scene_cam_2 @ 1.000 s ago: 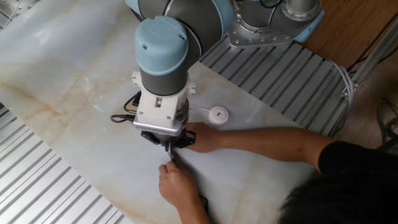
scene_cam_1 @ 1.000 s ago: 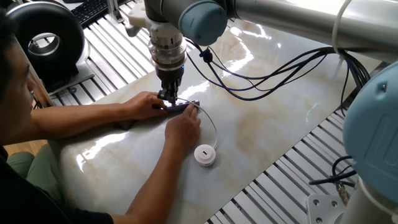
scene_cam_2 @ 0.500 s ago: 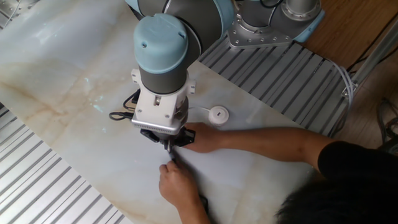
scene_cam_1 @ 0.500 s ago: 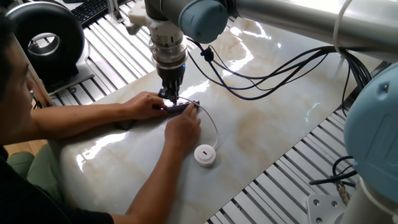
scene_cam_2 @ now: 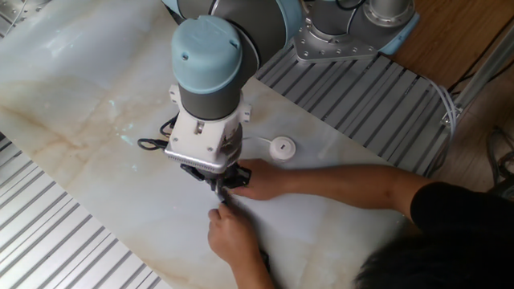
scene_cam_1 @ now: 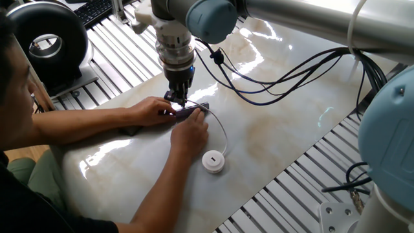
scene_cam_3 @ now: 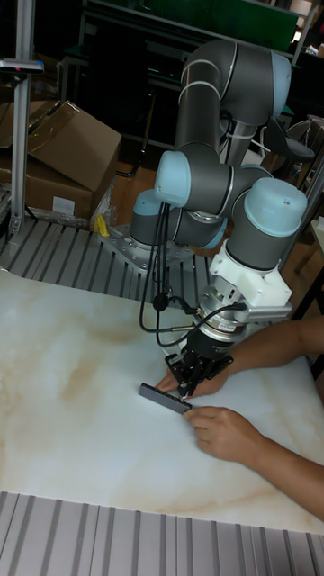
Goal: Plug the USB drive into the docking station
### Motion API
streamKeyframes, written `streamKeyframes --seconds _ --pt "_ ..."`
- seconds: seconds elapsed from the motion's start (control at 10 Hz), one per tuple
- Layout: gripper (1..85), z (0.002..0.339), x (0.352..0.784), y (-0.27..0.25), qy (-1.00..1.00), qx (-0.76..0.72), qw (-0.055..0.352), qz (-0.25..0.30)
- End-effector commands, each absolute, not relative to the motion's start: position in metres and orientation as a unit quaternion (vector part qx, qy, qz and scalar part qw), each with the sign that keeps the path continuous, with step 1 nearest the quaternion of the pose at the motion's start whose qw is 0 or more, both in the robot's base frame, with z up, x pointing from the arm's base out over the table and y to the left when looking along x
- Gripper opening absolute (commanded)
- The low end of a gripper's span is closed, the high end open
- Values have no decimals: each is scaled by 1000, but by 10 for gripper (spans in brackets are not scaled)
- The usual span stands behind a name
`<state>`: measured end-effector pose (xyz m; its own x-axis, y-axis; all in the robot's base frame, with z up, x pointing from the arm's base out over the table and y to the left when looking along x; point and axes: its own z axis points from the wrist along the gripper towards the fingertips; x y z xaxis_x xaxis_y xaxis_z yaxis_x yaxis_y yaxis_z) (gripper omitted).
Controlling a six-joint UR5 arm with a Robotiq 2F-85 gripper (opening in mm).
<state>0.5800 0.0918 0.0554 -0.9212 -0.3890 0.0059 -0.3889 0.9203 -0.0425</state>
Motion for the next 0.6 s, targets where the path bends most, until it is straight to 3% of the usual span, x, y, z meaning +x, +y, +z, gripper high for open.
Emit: streamKeyframes --seconds 0.0,0.5 --pt "13 57 580 94 974 -228 3 -16" --pt "13 57 593 92 872 -485 23 -71"
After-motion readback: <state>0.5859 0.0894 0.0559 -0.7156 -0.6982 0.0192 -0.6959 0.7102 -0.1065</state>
